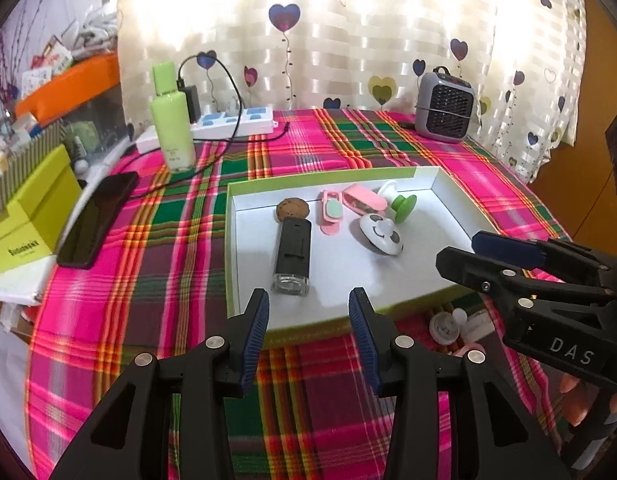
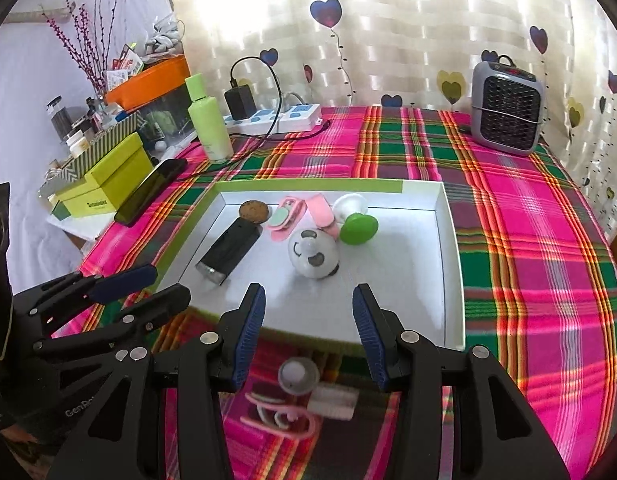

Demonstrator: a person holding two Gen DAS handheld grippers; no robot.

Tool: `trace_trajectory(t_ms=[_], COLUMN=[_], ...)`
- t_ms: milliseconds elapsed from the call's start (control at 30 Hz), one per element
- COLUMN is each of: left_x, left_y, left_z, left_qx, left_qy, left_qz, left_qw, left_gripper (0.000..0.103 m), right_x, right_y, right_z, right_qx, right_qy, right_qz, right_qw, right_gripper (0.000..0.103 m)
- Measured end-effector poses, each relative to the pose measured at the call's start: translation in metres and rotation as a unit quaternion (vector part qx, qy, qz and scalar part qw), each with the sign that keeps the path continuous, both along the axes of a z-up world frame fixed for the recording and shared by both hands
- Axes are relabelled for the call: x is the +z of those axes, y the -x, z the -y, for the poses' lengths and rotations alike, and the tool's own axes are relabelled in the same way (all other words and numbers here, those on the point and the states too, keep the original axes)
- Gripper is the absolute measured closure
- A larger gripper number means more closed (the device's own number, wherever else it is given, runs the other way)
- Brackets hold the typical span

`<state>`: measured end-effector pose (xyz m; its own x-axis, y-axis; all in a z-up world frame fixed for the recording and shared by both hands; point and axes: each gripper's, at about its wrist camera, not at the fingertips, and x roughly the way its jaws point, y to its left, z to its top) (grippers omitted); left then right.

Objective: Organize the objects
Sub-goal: 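Withdraw both tools from the box toward the remaining items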

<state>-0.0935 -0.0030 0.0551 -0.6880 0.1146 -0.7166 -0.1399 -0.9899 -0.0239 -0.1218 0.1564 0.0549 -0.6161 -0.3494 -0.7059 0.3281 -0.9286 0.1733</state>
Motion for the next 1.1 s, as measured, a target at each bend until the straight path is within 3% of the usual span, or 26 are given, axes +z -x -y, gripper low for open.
trace_trajectory(t_ms=[533,1100], left_x=[-0.003,-0.018], left_y=[-0.028,-0.042], left_z=[-0.008,-0.010], left_qx=[-0.009,-0.034], left_qy=[-0.008,-0.044], left_qz=[0.004,0.021], left_qw=[0.9999,0.9982], left_gripper=[0.062,0.056], right_x=[0.002,-0.018], right_y=[-0.039,-0.060], right_z=[-0.013,-0.048], right_qx=[-0.023,-0.056], right_qy=[-0.010,-0.008], right_qz=[-0.022,-0.005], right_qw=[0.999,0.998], right_gripper=[0.056,0.056])
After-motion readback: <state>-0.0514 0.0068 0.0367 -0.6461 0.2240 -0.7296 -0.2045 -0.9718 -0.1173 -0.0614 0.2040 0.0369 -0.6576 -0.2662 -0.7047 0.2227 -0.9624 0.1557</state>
